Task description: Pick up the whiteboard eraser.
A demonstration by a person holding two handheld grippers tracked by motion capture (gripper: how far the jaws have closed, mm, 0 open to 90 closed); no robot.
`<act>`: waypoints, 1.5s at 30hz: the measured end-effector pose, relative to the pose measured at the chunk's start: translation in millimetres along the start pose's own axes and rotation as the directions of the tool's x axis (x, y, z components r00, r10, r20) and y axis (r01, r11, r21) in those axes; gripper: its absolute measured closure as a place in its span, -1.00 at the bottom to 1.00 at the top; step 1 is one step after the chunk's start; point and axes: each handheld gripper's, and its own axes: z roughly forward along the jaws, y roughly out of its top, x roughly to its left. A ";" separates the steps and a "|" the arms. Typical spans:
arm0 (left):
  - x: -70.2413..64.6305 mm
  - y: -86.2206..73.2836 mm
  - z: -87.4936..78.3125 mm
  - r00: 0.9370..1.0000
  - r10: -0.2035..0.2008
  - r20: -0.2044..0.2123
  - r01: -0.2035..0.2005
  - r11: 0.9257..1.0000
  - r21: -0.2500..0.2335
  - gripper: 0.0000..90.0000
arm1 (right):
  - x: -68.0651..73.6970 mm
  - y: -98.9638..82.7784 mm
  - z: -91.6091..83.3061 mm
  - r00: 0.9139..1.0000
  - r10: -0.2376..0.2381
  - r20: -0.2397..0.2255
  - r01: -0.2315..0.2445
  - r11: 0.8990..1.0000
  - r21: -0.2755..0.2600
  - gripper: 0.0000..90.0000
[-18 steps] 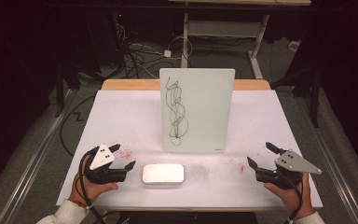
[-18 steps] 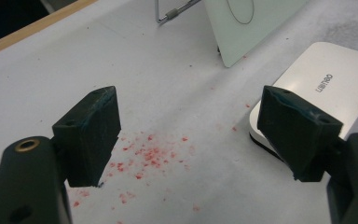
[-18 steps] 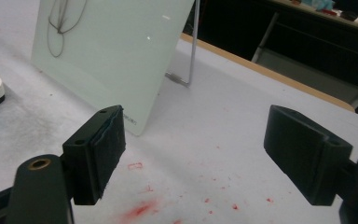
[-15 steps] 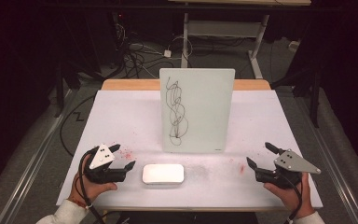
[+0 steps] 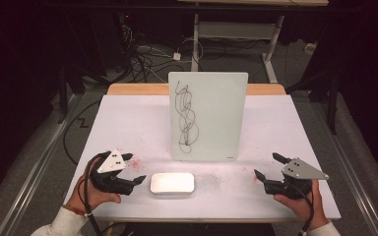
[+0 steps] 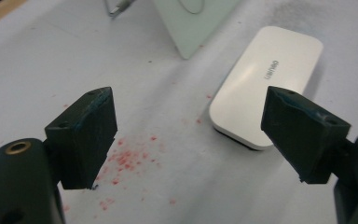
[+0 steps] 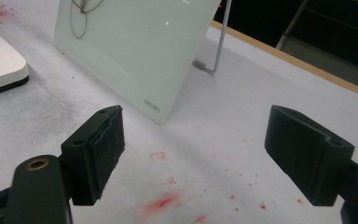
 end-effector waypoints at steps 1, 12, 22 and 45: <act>-0.2 4.4 3.0 1.000 0.007 0.025 -0.007 1.000 0.012 -0.62 | 1.0 -0.2 1.6 1.000 0.002 -0.010 -0.002 1.000 0.009 -0.54; -27.8 37.5 61.0 0.965 0.139 0.224 -0.186 0.961 0.203 -0.61 | 5.5 -2.8 7.9 0.999 -0.026 -0.039 0.028 0.999 0.041 -0.55; -23.0 45.1 101.8 0.929 0.115 0.351 -0.205 0.950 0.233 -0.58 | 8.6 -5.1 14.1 0.998 -0.048 -0.052 0.051 0.997 0.064 -0.56; -31.2 49.6 83.9 0.944 0.204 0.260 -0.251 0.954 0.164 -0.36 | 8.7 -4.2 12.3 0.997 -0.053 -0.057 0.056 0.997 0.047 -0.54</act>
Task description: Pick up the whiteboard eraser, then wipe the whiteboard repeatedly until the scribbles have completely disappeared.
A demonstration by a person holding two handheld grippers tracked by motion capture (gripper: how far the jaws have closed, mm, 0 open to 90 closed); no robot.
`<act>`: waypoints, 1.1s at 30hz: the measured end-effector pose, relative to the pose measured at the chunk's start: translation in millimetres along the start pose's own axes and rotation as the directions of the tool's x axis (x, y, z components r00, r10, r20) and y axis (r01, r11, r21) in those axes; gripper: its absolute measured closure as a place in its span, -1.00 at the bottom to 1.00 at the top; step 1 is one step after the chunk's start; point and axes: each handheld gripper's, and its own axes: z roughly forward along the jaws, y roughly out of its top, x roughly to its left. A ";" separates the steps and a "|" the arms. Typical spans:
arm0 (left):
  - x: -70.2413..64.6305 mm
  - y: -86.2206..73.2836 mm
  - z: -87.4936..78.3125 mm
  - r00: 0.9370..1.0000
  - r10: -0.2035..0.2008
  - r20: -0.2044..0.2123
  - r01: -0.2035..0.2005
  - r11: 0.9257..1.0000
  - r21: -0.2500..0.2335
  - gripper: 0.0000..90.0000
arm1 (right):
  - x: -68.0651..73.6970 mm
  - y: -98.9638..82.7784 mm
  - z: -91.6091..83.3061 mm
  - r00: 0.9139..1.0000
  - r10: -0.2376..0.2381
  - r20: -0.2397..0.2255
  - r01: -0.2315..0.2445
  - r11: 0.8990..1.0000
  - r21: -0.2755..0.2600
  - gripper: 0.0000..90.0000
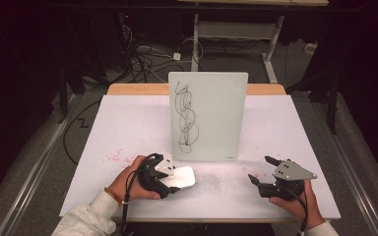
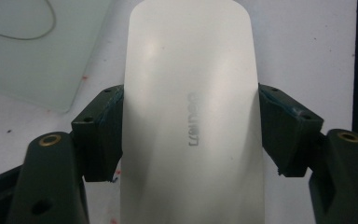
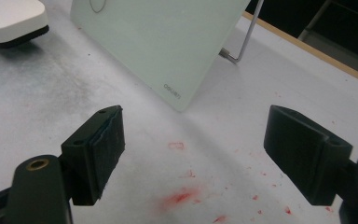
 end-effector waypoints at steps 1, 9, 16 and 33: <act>-1.0 -1.0 -2.1 1.000 -0.007 -0.013 0.007 1.000 -0.013 -0.36 | -0.9 0.0 -0.2 1.000 -0.004 0.003 0.004 1.000 -0.002 -0.54; -5.9 -5.5 -13.1 0.996 -0.039 -0.076 0.032 0.995 -0.095 -0.36 | -3.8 0.8 -1.1 1.000 0.006 0.020 -0.006 1.000 -0.016 -0.53; -10.1 -1.6 -17.8 0.993 -0.039 -0.114 0.024 0.990 -0.137 -0.36 | -3.4 1.6 0.1 0.999 -0.002 0.033 0.003 1.000 -0.022 -0.53; -10.8 -6.8 -34.5 0.957 -0.117 -0.265 0.052 0.970 -0.238 -0.36 | -1.2 6.5 6.7 0.998 -0.032 0.052 0.032 0.999 -0.013 -0.51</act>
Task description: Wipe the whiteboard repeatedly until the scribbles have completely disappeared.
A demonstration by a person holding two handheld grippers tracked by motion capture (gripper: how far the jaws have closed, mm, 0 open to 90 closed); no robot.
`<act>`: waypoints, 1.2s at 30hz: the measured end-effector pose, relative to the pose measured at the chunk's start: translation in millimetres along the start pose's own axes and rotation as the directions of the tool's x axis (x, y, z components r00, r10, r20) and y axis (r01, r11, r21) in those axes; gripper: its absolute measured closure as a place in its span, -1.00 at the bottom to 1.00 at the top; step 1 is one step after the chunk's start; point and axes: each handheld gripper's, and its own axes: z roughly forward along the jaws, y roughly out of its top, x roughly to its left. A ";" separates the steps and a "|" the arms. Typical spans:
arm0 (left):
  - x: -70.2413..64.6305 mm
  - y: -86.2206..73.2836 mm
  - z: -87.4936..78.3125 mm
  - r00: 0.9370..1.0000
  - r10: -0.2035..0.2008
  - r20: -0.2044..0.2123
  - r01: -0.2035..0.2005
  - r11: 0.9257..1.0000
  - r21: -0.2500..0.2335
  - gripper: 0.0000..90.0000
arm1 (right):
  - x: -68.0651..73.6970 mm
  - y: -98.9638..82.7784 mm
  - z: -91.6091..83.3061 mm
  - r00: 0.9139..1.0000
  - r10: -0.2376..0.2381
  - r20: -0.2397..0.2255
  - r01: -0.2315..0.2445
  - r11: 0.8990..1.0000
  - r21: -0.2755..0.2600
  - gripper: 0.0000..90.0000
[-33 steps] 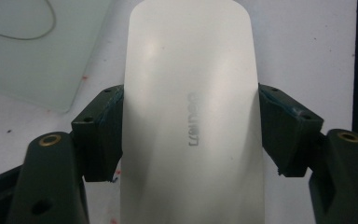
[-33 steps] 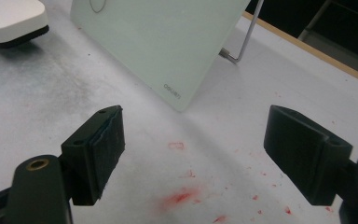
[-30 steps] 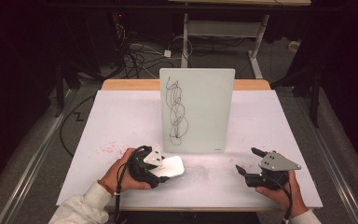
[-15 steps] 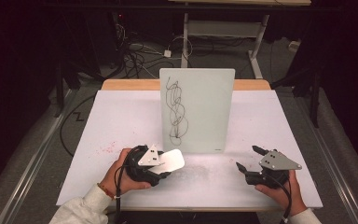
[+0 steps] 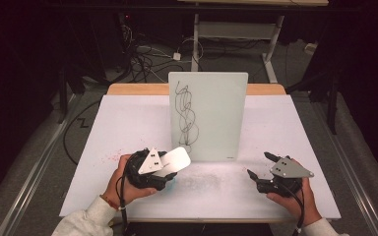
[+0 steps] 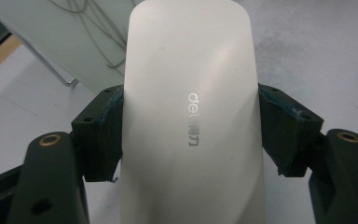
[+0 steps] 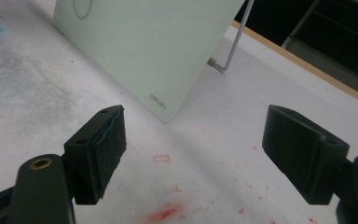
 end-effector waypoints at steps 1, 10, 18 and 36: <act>1.8 0.6 -0.8 1.000 -0.010 -0.013 0.010 1.000 -0.006 -0.36 | 0.1 -0.1 0.8 1.000 0.002 0.004 -0.002 1.000 0.004 -0.51; 22.6 11.0 -5.6 0.985 -0.073 -0.158 0.059 0.994 -0.090 -0.36 | 3.9 -1.8 1.5 1.000 0.001 0.014 -0.001 1.000 0.018 -0.52; 40.0 21.3 -13.1 0.964 -0.115 -0.240 0.081 0.986 -0.149 -0.36 | 1.7 -1.6 -0.4 0.999 0.012 0.040 -0.013 1.000 0.014 -0.52; 58.4 66.5 -9.4 0.920 -0.157 -0.360 0.075 0.970 -0.232 -0.36 | 4.9 -0.8 1.3 0.999 -0.009 0.033 0.009 1.000 0.023 -0.53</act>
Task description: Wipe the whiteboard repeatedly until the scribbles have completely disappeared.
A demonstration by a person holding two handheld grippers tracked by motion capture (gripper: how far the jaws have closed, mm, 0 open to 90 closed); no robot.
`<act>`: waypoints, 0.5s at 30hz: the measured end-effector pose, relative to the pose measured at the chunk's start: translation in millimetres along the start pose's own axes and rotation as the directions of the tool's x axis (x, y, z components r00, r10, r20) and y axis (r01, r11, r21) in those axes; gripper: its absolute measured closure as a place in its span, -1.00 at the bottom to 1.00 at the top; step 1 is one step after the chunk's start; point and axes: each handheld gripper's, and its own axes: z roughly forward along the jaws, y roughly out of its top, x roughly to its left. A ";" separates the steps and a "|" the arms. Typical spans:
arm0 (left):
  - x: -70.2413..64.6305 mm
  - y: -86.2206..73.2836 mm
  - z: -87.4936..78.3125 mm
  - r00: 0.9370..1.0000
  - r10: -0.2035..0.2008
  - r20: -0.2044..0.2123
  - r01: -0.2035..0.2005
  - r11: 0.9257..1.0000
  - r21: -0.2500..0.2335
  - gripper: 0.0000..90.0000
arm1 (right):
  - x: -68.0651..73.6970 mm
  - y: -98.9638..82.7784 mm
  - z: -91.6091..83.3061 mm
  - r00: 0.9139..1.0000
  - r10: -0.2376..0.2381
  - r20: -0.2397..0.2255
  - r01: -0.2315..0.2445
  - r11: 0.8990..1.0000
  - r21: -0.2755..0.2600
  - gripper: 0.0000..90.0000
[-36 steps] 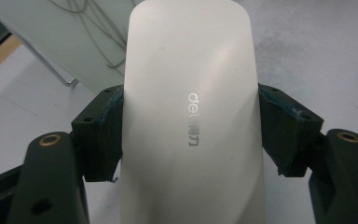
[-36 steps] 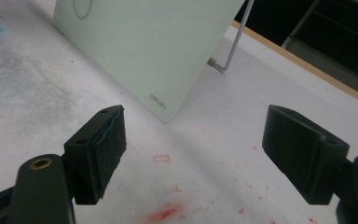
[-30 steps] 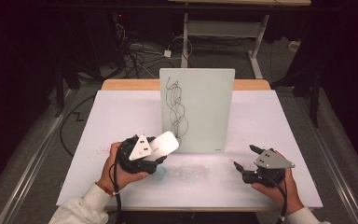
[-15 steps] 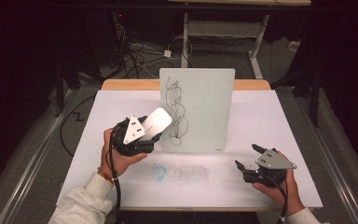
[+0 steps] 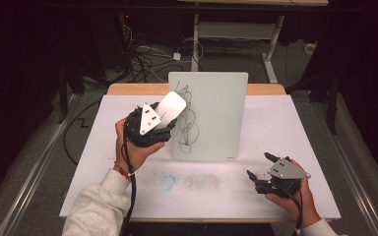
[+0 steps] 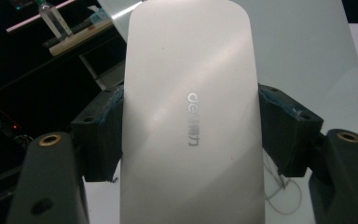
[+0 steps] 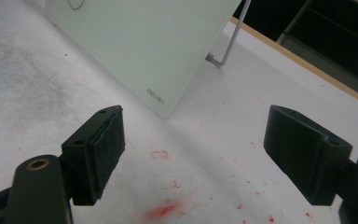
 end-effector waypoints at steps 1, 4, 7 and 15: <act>-0.2 3.4 1.8 1.000 0.006 -0.012 -0.006 1.000 -0.007 -0.36 | -0.5 -0.3 -0.2 1.000 0.000 0.001 0.000 1.000 0.000 -0.53; 1.0 12.7 7.2 0.999 0.007 -0.036 -0.007 1.000 -0.017 -0.36 | -1.3 -0.7 -0.5 1.000 0.005 0.005 -0.005 1.000 0.000 -0.53; 0.9 20.1 10.6 0.998 0.013 -0.059 -0.015 0.999 -0.034 -0.36 | -1.8 -1.0 0.1 1.000 0.003 0.008 -0.003 1.000 0.000 -0.53; 1.9 35.4 20.8 0.991 0.051 -0.127 -0.058 0.997 -0.052 -0.36 | -1.0 -1.1 0.5 1.000 0.000 0.012 0.000 1.000 0.006 -0.53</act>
